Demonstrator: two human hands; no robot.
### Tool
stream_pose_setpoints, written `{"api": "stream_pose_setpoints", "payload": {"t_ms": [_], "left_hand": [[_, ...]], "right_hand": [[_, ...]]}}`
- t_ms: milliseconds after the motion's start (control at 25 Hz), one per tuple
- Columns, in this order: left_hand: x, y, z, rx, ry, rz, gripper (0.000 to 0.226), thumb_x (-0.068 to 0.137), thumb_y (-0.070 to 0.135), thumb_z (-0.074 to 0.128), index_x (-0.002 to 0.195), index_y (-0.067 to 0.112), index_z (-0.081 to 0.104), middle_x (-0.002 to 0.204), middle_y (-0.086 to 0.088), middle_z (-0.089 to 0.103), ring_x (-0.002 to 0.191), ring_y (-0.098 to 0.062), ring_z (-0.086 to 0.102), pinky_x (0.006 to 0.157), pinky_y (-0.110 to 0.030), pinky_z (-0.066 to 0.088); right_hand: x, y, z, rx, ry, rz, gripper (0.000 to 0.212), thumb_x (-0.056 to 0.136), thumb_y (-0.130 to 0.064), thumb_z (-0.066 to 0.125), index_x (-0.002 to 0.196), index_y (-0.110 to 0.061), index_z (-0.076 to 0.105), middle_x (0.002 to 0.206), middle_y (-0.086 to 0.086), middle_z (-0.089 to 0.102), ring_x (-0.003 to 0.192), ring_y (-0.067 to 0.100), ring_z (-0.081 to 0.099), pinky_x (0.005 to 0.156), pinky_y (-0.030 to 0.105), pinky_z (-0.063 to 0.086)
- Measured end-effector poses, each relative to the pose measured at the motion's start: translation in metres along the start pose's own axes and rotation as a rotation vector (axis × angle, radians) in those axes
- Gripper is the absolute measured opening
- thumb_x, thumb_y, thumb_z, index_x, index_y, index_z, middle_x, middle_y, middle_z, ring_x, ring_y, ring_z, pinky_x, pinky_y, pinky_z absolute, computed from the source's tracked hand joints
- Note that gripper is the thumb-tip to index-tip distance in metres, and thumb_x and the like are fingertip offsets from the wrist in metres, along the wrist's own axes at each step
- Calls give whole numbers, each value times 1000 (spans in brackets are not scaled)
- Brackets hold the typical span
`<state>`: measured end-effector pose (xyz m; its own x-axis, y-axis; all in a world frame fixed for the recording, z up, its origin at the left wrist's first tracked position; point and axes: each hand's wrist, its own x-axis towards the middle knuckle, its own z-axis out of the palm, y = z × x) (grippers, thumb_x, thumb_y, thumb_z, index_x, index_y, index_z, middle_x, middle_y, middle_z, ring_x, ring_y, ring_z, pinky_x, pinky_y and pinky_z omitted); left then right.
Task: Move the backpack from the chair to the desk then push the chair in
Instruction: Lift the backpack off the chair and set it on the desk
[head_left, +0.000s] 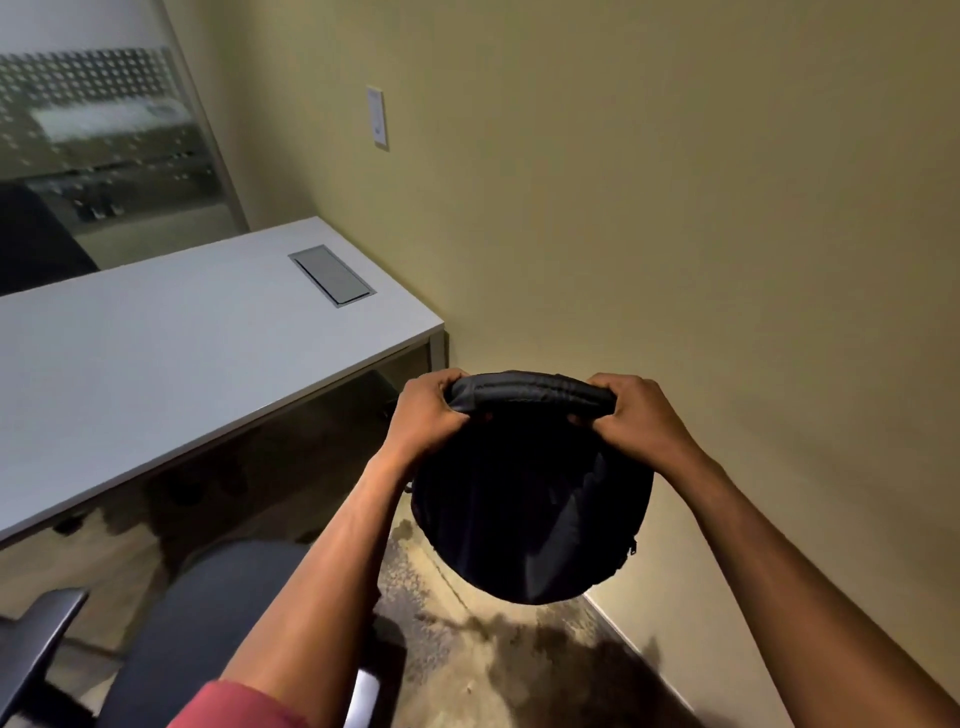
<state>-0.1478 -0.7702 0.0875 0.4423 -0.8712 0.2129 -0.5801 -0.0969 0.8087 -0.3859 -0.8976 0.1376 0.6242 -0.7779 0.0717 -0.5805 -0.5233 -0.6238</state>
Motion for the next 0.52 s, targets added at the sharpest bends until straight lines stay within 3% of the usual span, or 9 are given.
{"api": "stream_pose_setpoints", "payload": {"t_ms": [280,400,520], "left_hand": [[54,-8,2,29,89,-74,23,74,21,82,94,27,73,84,9,74,83,-5,69,72,-19,47],[82,-16,0,45,123,-95,20,75,16,78,91,26,72,82,7,73,80,-8,68,70,-21,46],[109,-34,-10,45,139,-110,19,71,23,78,88,28,72,80,10,72,78,-8,67,68,-27,51]], "right_hand": [[82,12,-1,4,-30,-86,11,73,-21,76,80,-25,68,66,-4,66,66,14,62,56,28,41],[123,15,5,17,-54,-120,10,73,-21,77,78,-23,68,66,-3,66,67,17,63,57,30,43],[165,11,17,27,-85,-152,8,73,-18,75,77,-22,69,65,-2,66,66,17,63,56,30,42]]}}
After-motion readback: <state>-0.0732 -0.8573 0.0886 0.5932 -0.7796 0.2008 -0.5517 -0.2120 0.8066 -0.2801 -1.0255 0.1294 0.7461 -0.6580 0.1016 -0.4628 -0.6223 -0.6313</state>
